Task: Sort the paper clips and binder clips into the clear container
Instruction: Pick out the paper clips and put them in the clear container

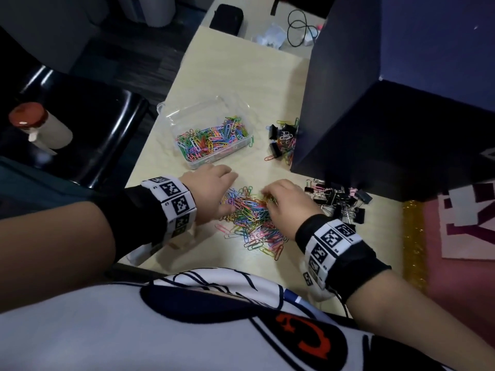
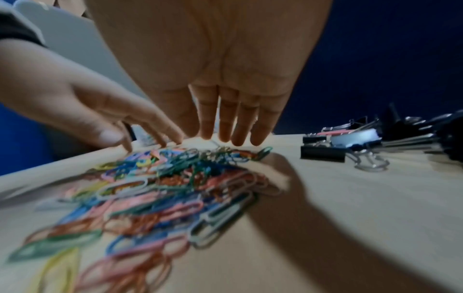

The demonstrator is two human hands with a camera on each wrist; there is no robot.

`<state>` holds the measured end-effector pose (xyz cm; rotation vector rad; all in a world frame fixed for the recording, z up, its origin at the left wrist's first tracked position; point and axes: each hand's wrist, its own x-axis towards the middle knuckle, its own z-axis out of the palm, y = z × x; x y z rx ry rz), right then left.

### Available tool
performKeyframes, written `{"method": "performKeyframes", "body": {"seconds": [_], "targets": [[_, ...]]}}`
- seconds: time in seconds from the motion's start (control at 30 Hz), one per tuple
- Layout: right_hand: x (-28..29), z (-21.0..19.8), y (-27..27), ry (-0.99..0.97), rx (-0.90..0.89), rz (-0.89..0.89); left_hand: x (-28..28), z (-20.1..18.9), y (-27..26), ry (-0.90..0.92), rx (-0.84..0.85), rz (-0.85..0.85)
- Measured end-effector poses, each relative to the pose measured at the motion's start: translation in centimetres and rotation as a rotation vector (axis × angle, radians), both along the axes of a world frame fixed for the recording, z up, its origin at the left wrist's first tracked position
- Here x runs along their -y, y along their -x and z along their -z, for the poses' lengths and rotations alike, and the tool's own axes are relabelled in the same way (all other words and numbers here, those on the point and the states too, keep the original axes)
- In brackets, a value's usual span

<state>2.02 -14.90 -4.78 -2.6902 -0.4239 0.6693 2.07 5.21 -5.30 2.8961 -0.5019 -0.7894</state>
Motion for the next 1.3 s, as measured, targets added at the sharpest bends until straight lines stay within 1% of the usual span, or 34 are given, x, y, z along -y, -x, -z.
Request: {"method": "performKeyframes", "body": {"seconds": [0.03,0.07,0.13,0.2,0.27,0.4,0.5,0.6,0.8,0.97,1.1,1.2,1.3], "targets": [[0.2,-0.3,0.0,0.01,0.005,0.05,-0.1,0.0,0.2,-0.014,-0.016,0.009],[0.3,-0.5,-0.1,0.055,-0.032,0.108,-0.1,-0.1,0.5,-0.022,-0.041,0.026],[0.4,-0.9,0.2,0.207,-0.195,0.197,0.0,-0.3,1.3,-0.039,-0.092,0.078],[0.0,-1.0,1.1,0.31,-0.283,0.197,0.6,-0.1,1.9,-0.075,-0.095,0.151],[-0.8,-0.4,2.1,0.284,-0.252,0.171,1.2,0.3,2.0,-0.073,-0.069,0.152],[-2.0,0.5,2.5,0.09,-0.144,0.192,2.0,0.5,1.0,0.04,-0.059,0.068],[-2.4,0.5,2.3,0.039,-0.099,0.172,2.1,0.5,0.2,0.077,-0.075,0.061],[-2.4,0.3,1.7,0.046,-0.085,0.165,1.9,0.4,-0.4,0.088,-0.057,0.077],[-2.4,0.0,0.1,0.075,-0.046,0.238,1.1,-0.1,-1.2,0.157,0.034,0.045],[-2.7,-0.4,-0.8,0.052,-0.026,0.276,-0.6,-2.1,-3.3,0.244,0.147,-0.048],[-3.0,-0.7,-1.1,0.054,-0.036,0.286,-2.5,-3.6,-5.8,0.303,0.248,-0.177],[-3.4,-0.8,-1.3,0.054,-0.048,0.303,-4.2,-3.4,-6.9,0.282,0.25,-0.237],[-3.7,-0.9,-1.6,0.029,-0.037,0.341,-4.9,-2.7,-6.3,0.184,0.256,-0.228]]}}
